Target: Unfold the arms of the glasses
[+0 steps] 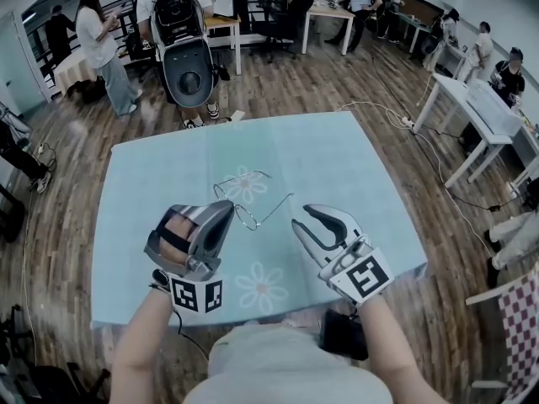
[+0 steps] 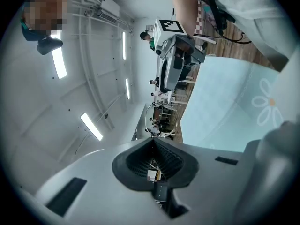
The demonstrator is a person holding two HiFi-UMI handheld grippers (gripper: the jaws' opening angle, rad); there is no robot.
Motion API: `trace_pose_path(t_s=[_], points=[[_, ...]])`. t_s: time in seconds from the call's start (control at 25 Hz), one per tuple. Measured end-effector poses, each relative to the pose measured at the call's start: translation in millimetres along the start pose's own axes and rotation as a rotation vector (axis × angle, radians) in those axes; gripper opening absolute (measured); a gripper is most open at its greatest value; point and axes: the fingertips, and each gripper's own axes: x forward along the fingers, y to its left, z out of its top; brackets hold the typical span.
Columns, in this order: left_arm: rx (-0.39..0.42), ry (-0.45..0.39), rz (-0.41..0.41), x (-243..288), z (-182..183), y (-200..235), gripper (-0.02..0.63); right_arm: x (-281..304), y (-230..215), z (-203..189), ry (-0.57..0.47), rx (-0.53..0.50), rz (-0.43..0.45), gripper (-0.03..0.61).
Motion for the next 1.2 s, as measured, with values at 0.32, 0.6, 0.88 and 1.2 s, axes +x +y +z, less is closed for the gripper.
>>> trace_pose_path(t_s=[0.32, 0.6, 0.88, 1.2], points=[[-0.035, 0.070, 0.035, 8.1, -7.6, -3.5, 0.011, 3.3, -4.4, -9.5, 0.060, 0.008, -0.097, 0.070], [-0.059, 0.106, 0.045, 10.8, -5.1, -8.1, 0.011, 2.5, -14.0, -10.1, 0.066, 0.093, -0.205, 0.024], [-0.001, 0.108, 0.033, 14.8, 1.4, -15.3, 0.011, 5.1, -12.4, -11.4, 0.075, 0.141, -0.252, 0.009], [0.072, 0.119, 0.074, 15.8, 11.4, -22.2, 0.011, -0.6, -7.6, -31.6, 0.109, 0.164, -0.283, 0.008]])
